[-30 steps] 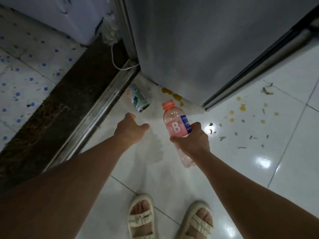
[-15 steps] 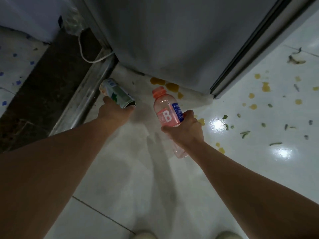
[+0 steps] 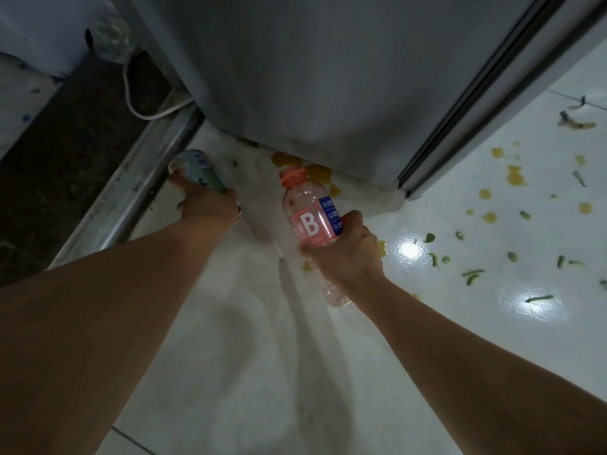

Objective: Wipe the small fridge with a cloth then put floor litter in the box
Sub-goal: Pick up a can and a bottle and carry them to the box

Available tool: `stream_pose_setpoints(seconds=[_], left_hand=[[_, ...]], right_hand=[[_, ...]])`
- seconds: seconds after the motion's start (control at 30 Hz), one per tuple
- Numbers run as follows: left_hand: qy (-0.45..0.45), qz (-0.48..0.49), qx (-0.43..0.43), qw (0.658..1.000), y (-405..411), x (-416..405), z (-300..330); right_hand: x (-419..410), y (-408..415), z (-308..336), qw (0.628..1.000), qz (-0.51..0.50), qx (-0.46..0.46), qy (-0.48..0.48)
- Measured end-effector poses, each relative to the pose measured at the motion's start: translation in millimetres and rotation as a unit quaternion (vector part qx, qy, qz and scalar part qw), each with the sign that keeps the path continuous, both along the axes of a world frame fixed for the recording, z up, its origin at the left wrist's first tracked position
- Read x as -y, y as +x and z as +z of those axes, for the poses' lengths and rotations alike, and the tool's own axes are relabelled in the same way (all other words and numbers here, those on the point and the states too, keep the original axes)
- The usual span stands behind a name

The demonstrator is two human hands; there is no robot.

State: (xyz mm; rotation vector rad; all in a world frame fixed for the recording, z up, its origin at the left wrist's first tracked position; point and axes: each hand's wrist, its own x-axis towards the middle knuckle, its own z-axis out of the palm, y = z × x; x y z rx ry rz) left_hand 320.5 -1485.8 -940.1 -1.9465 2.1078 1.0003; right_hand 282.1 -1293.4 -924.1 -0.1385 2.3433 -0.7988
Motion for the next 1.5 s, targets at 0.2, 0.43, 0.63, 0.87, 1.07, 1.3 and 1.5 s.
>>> stream_pose_setpoints(seconds=[0.2,0.43,0.63,0.87,1.07,1.3,1.5], left_hand=[[-0.001,-0.053,0.014,0.999,29.8,-28.7,42.8],[0.047,-0.065,-0.04,0.996,78.1,-66.3,160.5],[0.059,-0.081,-0.032,0.994,118.5,-90.8,274.3],[0.064,-0.138,-0.026,0.988,128.0,-116.7,420.3],[0.066,-0.222,-0.031,0.972,109.0,-156.2,519.6],[0.026,-0.336,-0.016,0.942,79.4,-221.4,600.2],[0.003,-0.39,-0.028,0.921,60.5,-308.2,647.0]], right_hand=[[-17.3,12.6,45.9,1.0,0.001,0.016,0.013],[-43.1,42.0,154.9,0.999,0.006,0.026,0.044],[-67.1,75.0,268.6,0.996,-0.004,0.051,0.071],[-98.8,88.8,407.9,0.995,-0.049,0.049,0.076],[-135.0,88.8,503.7,0.99,-0.116,0.034,0.067],[-199.2,84.4,575.0,0.98,-0.195,0.01,0.035],[-295.3,75.3,619.3,0.97,-0.239,-0.012,0.032]])
